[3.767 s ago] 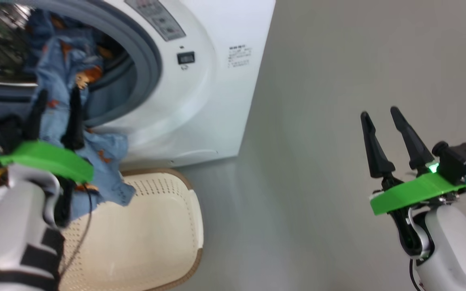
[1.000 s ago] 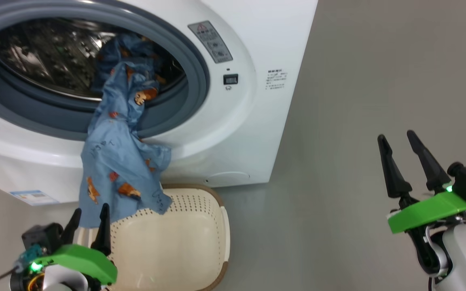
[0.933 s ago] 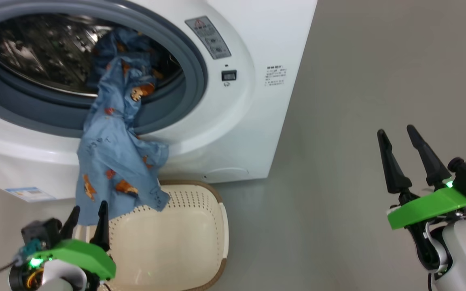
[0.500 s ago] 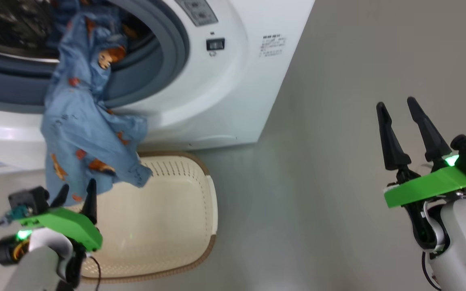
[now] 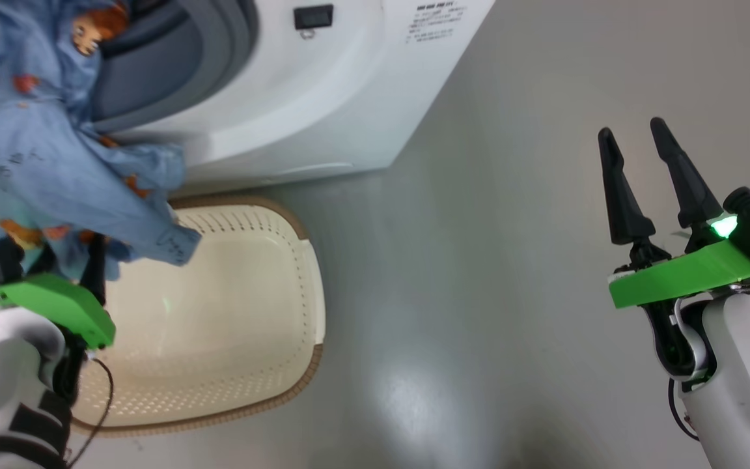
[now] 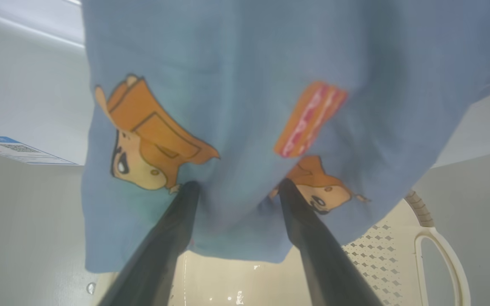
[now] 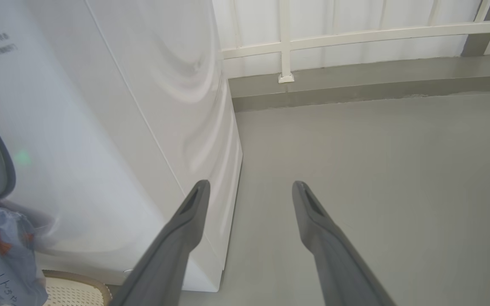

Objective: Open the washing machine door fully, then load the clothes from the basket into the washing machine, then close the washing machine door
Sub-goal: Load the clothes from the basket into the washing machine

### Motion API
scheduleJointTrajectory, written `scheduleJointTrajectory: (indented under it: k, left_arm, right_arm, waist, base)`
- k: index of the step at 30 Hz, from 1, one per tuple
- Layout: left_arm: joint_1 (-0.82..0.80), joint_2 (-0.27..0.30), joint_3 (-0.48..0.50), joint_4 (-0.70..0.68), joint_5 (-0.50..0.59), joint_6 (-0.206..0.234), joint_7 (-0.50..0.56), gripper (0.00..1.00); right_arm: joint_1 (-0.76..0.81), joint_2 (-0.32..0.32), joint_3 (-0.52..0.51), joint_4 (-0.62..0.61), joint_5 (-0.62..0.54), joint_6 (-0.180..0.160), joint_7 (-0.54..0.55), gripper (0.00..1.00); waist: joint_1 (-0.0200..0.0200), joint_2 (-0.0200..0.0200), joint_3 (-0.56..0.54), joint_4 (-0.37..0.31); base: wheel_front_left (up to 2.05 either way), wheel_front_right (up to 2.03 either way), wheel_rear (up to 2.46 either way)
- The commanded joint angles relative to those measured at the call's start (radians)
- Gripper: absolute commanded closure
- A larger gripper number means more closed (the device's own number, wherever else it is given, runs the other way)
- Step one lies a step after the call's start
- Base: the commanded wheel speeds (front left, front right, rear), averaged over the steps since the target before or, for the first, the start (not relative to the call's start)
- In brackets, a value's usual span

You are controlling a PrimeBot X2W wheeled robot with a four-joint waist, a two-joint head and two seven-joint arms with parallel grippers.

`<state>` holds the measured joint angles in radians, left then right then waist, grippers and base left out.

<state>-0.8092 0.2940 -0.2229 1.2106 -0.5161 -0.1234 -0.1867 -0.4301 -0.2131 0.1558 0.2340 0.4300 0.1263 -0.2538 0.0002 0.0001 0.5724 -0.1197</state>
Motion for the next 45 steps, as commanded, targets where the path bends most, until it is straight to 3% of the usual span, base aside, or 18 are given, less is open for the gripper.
scheduleJointTrajectory:
  k: [1,20,21,22,23,24,25,33,39,45]
  left_arm:
    - [-0.017,0.051,0.015,0.002,0.011,0.000,-0.012,0.00]
    - [-0.127,0.071,-0.007,-0.048,0.016,-0.007,-0.074,0.00]
    - [-0.123,0.071,-0.004,-0.060,0.017,-0.007,-0.075,0.15]
    - [-0.118,0.070,0.000,-0.069,0.018,-0.007,-0.075,0.51]
    - [-0.111,0.068,0.003,-0.079,0.019,-0.007,-0.075,0.65]
    - [-0.104,0.067,0.006,-0.089,0.020,-0.007,-0.075,0.95]
    - [-0.095,0.067,0.010,-0.097,0.021,-0.007,-0.075,1.00]
    - [-0.014,0.037,0.002,-0.158,-0.006,-0.007,-0.075,1.00]
    - [0.057,0.033,-0.006,-0.270,-0.031,-0.007,-0.075,1.00]
    - [0.149,0.026,0.053,-0.422,-0.032,-0.007,-0.075,1.00]
  right_arm:
    - [-0.002,-0.002,0.008,-0.027,-0.007,0.004,-0.008,0.00]
    - [-0.015,0.004,-0.001,-0.041,-0.019,0.004,-0.008,0.00]
    - [-0.014,0.004,-0.001,-0.040,-0.020,0.004,-0.008,0.00]
    - [-0.014,0.003,-0.001,-0.039,-0.021,0.004,-0.008,0.00]
    - [-0.013,0.003,-0.001,-0.036,-0.022,0.004,-0.008,0.00]
    - [-0.013,0.003,0.000,-0.035,-0.023,0.004,-0.008,0.00]
    - [-0.013,0.003,0.002,-0.033,-0.023,0.004,-0.008,0.00]
    - [-0.005,0.003,0.010,-0.018,-0.022,0.004,-0.008,0.00]
    - [0.009,0.007,0.012,-0.005,-0.019,0.004,-0.008,0.00]
    - [0.024,0.016,0.018,0.007,-0.010,0.004,-0.008,0.00]
  waist:
    - [-0.0002,-0.0001,0.051,-0.028]
    - [-0.0002,-0.0001,0.108,-0.051]
    - [-0.0002,-0.0001,0.107,-0.050]
    - [-0.0002,-0.0001,0.104,-0.049]
    - [-0.0002,-0.0001,0.099,-0.048]
    - [-0.0002,-0.0001,0.095,-0.046]
    - [-0.0002,-0.0001,0.089,-0.046]
    - [-0.0002,-0.0001,0.031,-0.034]
    - [-0.0002,-0.0001,-0.029,-0.020]
    - [-0.0002,-0.0001,-0.075,-0.019]
  base:
    - [0.00,0.00,0.00]
    - [0.00,0.00,0.00]
    - [0.00,0.00,0.00]
    - [0.00,0.00,0.00]
    - [0.00,0.00,0.00]
    - [0.00,0.00,0.00]
    - [0.00,0.00,0.00]
    - [0.00,0.00,0.00]
    - [0.00,0.00,0.00]
    - [0.00,0.00,0.00]
